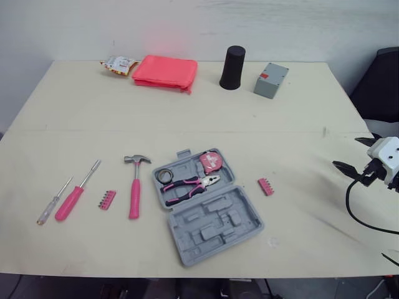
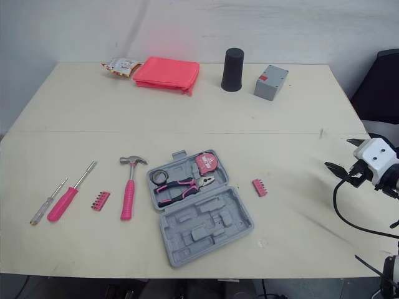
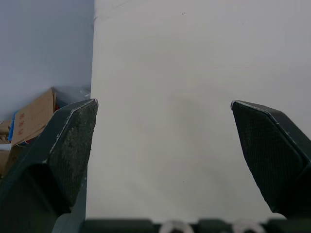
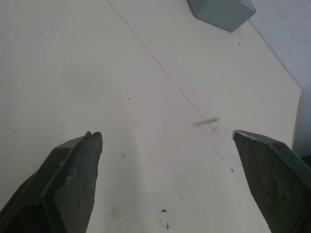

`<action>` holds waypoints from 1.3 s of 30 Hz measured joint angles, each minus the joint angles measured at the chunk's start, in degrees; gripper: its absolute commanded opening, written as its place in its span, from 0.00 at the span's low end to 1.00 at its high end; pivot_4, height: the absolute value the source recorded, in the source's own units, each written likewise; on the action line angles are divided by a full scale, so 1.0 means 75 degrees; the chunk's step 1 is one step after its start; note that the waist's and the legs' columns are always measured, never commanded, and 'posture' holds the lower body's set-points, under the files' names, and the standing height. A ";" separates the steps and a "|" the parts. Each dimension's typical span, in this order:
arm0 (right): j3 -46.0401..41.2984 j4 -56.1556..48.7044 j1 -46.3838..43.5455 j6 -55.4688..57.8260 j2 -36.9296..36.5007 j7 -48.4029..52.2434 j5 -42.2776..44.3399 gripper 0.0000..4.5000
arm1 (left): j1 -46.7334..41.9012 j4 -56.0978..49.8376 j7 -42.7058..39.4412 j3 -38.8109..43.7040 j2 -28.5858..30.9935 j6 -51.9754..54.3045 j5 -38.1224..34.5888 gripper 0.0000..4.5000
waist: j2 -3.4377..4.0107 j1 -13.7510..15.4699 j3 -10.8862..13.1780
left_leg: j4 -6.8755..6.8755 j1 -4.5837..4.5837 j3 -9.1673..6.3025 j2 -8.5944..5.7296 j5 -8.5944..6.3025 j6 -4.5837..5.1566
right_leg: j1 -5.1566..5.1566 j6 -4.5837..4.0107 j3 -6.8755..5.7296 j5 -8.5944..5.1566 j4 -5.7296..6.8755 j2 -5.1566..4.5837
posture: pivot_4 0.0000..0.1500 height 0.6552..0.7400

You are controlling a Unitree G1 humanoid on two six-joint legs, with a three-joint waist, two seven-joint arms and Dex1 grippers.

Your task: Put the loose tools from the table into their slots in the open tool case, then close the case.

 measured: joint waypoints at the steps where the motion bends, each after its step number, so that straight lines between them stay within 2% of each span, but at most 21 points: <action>1: 0.0000 0.0000 0.0000 0.0000 0.0000 0.0000 0.0000 1.00 | -0.0001 0.0000 0.0000 0.0000 0.0000 0.0000 0.0002 0.99 | 0.0000 0.0000 0.0000 | 0.0000 0.0000 0.0000 0.0000 0.0000 0.0000 | 0.0000 0.0000 0.0000 0.0000 0.0000 0.0000 | 1.00 1.00; 6: -0.0006 -0.0679 0.0062 0.0471 0.0156 0.0464 0.0421 1.00 | -0.0178 -0.1716 -0.0593 0.0019 -0.0348 0.0935 -0.0652 0.99 | 0.0000 0.0013 0.0000 | 0.0003 -0.0003 -0.0003 0.0009 0.0002 -0.0005 | 0.0001 -0.0008 -0.0003 0.0005 0.0002 0.0002 | 1.00 1.00; 12: 0.0384 -0.3652 0.0875 0.2479 0.0657 0.1555 0.1372 1.00 | 0.0208 -0.5136 -0.0898 -0.0434 -0.0878 0.2275 -0.1044 0.99 | 0.0000 0.0025 0.0000 | 0.0020 -0.0020 -0.0006 0.0016 0.0002 -0.0007 | -0.0005 -0.0008 -0.0014 0.0006 -0.0003 0.0007 | 1.00 1.00; 19: 0.0927 -0.5854 0.1049 0.4013 0.0807 0.2088 0.1955 1.00 | 0.0548 -0.8477 -0.0945 -0.1666 -0.0903 0.3794 -0.1114 0.99 | 0.0005 0.0051 0.0003 | 0.0060 -0.0040 -0.0012 0.0019 -0.0005 0.0002 | -0.0003 -0.0001 -0.0013 0.0018 -0.0011 0.0010 | 1.00 1.00; 21: 0.1055 -0.6382 0.1171 0.4497 0.0834 0.2176 0.2113 1.00 | 0.0624 -0.8998 -0.0940 -0.1986 -0.0904 0.4071 -0.1045 0.87 | 0.0006 0.0067 0.0004 | 0.0056 -0.0041 -0.0014 0.0021 -0.0005 0.0001 | -0.0003 -0.0001 -0.0015 0.0018 -0.0016 0.0012 | 1.00 1.00; 25: 0.1841 -0.7169 0.1355 0.4755 0.1000 0.2424 0.1972 0.73 | 0.0677 -1.0338 -0.0490 -0.2749 -0.1289 0.4841 -0.1072 0.52 | 0.0007 0.0110 0.0004 | 0.0063 -0.0047 -0.0014 0.0021 -0.0009 0.0004 | -0.0003 0.0000 -0.0010 0.0021 -0.0021 0.0013 | 1.00 1.00; 30: 0.2174 -0.6205 0.1269 0.3607 0.1206 0.2348 0.1038 0.15 | 0.1126 -1.1384 0.0313 -0.3828 -0.1939 0.5283 -0.0439 0.01 | 0.0008 0.0218 0.0005 | 0.0073 -0.0066 -0.0015 0.0020 -0.0007 0.0010 | -0.0002 0.0007 -0.0013 0.0041 -0.0054 0.0022 | 1.00 1.00; 31: 0.2186 -0.6057 0.1179 0.3439 0.1335 0.2299 0.0905 0.02 | 0.1120 -1.1474 0.0526 -0.4072 -0.2088 0.5392 -0.0265 0.00 | 0.0008 0.0225 0.0005 | 0.0081 -0.0074 -0.0023 0.0024 -0.0006 0.0011 | -0.0004 0.0005 -0.0019 0.0045 -0.0055 0.0025 | 1.00 1.00; 39: 0.2571 -0.5209 0.0469 0.2631 0.2004 0.1971 0.0260 0.01 | 0.0802 -1.1782 0.1445 -0.5244 -0.2747 0.5834 0.0548 0.00 | 0.0009 0.0224 0.0004 | 0.0090 -0.0088 -0.0027 0.0027 -0.0003 0.0012 | -0.0002 0.0007 -0.0028 0.0061 -0.0073 0.0031 | 1.00 1.00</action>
